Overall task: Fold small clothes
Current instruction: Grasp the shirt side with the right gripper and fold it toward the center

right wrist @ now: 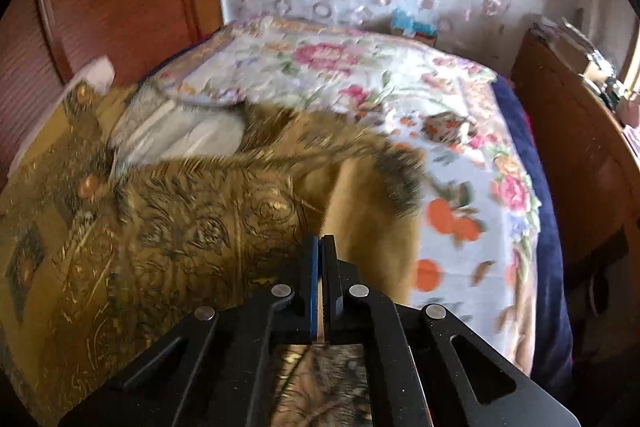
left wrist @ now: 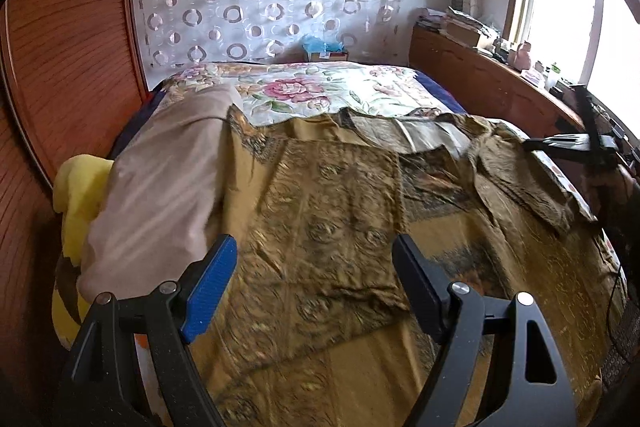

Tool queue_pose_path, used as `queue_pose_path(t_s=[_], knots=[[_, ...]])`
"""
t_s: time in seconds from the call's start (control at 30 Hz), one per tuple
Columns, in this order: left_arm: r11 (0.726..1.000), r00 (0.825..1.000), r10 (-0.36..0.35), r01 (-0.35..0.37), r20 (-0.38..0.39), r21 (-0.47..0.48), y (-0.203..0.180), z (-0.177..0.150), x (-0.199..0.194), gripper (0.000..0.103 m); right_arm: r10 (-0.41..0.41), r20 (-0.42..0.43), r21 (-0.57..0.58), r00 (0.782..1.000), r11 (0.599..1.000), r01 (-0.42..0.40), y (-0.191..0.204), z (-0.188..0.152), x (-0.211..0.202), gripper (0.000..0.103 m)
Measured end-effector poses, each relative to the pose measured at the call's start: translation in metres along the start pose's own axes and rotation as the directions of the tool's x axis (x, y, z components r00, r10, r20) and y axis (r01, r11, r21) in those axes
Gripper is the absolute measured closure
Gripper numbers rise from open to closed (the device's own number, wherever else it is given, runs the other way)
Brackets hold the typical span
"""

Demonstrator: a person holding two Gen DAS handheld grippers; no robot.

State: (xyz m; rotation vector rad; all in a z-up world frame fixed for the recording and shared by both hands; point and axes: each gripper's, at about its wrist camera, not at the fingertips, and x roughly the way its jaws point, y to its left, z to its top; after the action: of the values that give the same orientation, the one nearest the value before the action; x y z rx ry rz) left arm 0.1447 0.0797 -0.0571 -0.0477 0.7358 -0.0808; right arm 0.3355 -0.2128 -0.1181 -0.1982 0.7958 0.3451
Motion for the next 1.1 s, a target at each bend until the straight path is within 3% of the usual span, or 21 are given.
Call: queue_pose_path(t_s=[0.17,0.4,0.43,0.5,0.63,0.67,0.73,0.83,1.1], knots=[[1.000,1.000,0.027,-0.027,-0.004,0.008,0.013,0.017,0.013,0.023,-0.041,0.063,0.068,0.997,0.997,0.036,-0.047,0.003,-0.032,0.102],[0.998,0.998,0.066,-0.066,-0.014,0.003,0.037,0.040,0.033,0.023,-0.093,0.017,0.106,0.996,0.990,0.091,-0.083,-0.004,-0.022,0.101],[0.998,0.997,0.070,-0.070,-0.018,0.000,0.042,0.044,0.037,0.023,-0.088,0.010,0.118,0.996,0.989,0.086,-0.085,-0.003,-0.018,0.098],[0.997,0.997,0.074,-0.074,-0.026,-0.007,0.048,0.048,0.043,0.023,-0.076,-0.001,0.130,0.997,0.989,0.075,-0.085,0.000,-0.008,0.073],[0.997,0.996,0.081,-0.081,-0.036,-0.012,0.059,0.056,0.057,0.023,-0.046,-0.021,0.144,0.999,0.988,0.048,-0.088,0.004,0.015,0.069],[0.997,0.996,0.078,-0.078,-0.040,-0.014,0.061,0.057,0.060,0.026,-0.043,-0.027,0.145,0.999,0.988,0.047,-0.088,0.004,0.020,0.069],[0.997,0.996,0.068,-0.069,-0.060,-0.019,0.066,0.061,0.070,0.041,-0.035,-0.034,0.149,0.999,0.988,0.040,-0.089,0.004,0.028,0.069],[0.998,0.995,0.061,-0.063,-0.085,-0.021,0.070,0.064,0.081,0.052,-0.036,-0.027,0.146,0.999,0.988,0.040,-0.094,0.005,0.032,0.068],[0.999,0.993,0.049,-0.047,-0.108,0.019,0.062,0.079,0.103,0.061,-0.065,-0.005,0.113,0.998,0.991,0.065,-0.085,0.000,0.034,0.066]])
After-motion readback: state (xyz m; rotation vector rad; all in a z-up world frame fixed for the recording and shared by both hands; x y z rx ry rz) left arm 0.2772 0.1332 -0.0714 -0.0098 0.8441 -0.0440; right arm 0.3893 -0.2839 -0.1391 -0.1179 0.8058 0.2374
